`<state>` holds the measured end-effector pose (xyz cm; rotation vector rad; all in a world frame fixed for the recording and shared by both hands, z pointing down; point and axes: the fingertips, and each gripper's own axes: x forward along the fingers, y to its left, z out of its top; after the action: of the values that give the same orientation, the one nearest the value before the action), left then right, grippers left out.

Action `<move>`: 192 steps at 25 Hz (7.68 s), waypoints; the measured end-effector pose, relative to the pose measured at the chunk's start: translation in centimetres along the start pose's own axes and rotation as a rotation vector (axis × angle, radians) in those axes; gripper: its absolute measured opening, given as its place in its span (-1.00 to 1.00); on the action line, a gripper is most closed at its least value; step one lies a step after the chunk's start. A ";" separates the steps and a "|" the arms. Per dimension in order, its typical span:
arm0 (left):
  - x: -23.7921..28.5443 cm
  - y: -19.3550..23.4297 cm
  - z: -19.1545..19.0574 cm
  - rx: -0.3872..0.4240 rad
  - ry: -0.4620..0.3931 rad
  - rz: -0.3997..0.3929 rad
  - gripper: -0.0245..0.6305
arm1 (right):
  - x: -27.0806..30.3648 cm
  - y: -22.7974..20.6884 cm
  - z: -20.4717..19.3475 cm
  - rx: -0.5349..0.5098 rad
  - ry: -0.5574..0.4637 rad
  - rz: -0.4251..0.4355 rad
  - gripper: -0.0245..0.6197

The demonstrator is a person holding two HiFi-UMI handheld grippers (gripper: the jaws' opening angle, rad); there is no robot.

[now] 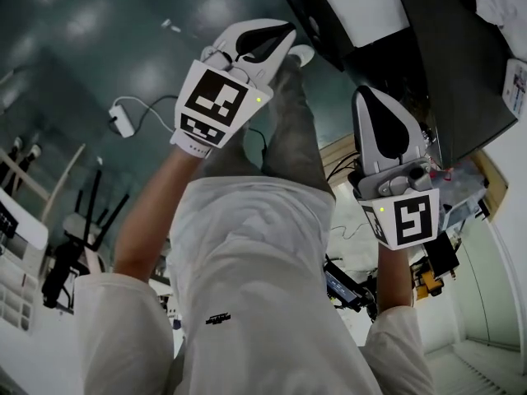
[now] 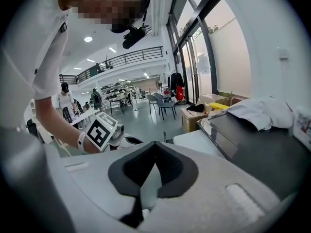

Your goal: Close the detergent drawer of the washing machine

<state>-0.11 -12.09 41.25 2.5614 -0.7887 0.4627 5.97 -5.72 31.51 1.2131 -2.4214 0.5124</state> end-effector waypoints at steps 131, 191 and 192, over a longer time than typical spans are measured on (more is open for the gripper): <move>10.7 -2.4 7.7 0.069 0.012 -0.102 -0.87 | -2.8 -5.8 0.7 0.168 -0.124 -0.113 -0.86; -21.0 -7.4 18.4 0.086 -0.397 0.085 -0.87 | -15.6 2.6 8.8 -0.002 -0.279 -0.391 -0.87; -20.8 -7.7 18.5 0.089 -0.398 0.081 -0.87 | -15.6 2.5 8.7 -0.002 -0.279 -0.388 -0.87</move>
<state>-8.41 -5.81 14.31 2.7517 -1.0299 0.0047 11.04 2.03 16.05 1.8017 -2.3063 0.2362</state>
